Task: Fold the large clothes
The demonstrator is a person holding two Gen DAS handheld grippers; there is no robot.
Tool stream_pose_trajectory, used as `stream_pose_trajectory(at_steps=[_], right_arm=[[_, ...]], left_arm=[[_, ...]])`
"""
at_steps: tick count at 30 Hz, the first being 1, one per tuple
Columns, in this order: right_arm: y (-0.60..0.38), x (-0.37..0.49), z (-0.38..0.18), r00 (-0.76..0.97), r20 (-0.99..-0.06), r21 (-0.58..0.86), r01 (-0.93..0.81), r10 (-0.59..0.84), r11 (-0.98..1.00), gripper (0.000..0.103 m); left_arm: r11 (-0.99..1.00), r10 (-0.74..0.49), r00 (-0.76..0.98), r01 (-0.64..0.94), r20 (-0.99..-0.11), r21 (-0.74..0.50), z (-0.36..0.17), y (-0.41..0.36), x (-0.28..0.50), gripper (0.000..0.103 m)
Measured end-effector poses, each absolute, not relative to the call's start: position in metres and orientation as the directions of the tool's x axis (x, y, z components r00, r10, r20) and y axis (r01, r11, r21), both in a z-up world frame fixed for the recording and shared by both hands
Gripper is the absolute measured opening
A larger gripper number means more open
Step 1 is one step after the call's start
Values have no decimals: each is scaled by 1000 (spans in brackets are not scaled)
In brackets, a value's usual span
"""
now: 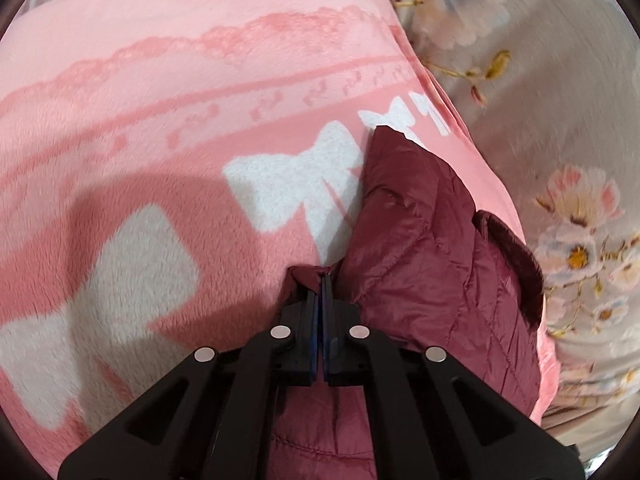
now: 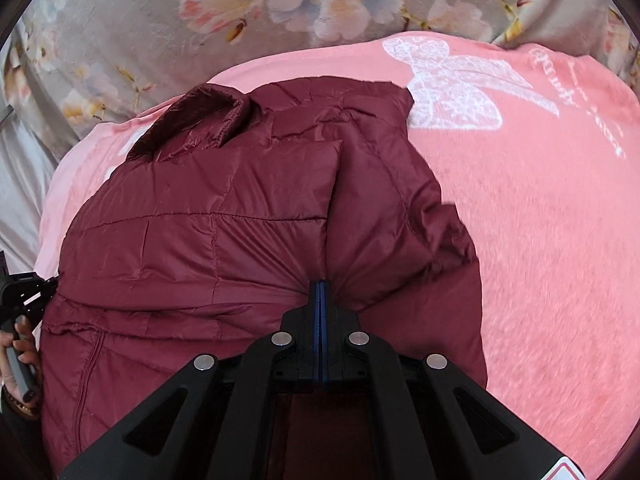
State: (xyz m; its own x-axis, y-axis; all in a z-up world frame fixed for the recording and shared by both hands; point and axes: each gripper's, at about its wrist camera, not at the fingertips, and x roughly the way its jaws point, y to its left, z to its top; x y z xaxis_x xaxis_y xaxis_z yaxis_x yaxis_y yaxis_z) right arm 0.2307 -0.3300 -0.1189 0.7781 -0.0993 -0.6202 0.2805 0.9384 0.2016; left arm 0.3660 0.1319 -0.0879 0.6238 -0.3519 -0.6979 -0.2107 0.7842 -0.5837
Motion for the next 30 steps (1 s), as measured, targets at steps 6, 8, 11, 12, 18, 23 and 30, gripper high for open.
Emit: stream_pose_trajectory(at_steps=[6, 8, 11, 12, 18, 23, 30], right_arm=[[-332, 223, -118, 783, -616, 225, 277, -84, 934, 0], [-333, 210, -112, 783, -614, 228, 295, -98, 928, 3], [-334, 191, -98, 785, -597, 202, 343, -162, 917, 9], [-330, 186, -89, 797, -579, 191, 339, -174, 921, 9], [-298, 221, -31, 853, -509, 167, 228, -115, 959, 9], [-265, 291, -40, 820, -569, 86, 134, -61, 987, 9], [-233, 286, -94, 774, -631, -45, 29, -51, 999, 9]], left_arm=[[874, -294, 614, -138, -733, -466, -79, 123, 357, 2], [895, -283, 595, -117, -752, -430, -70, 122, 347, 3], [924, -267, 581, -73, -769, -376, -47, 124, 326, 3], [933, -254, 595, -56, -762, -355, -34, 123, 321, 3], [947, -279, 667, 74, -691, -312, 37, 57, 348, 23], [946, -317, 520, 110, -793, -306, -6, -20, 394, 28], [960, -279, 505, 153, -817, -234, -39, -28, 358, 28]])
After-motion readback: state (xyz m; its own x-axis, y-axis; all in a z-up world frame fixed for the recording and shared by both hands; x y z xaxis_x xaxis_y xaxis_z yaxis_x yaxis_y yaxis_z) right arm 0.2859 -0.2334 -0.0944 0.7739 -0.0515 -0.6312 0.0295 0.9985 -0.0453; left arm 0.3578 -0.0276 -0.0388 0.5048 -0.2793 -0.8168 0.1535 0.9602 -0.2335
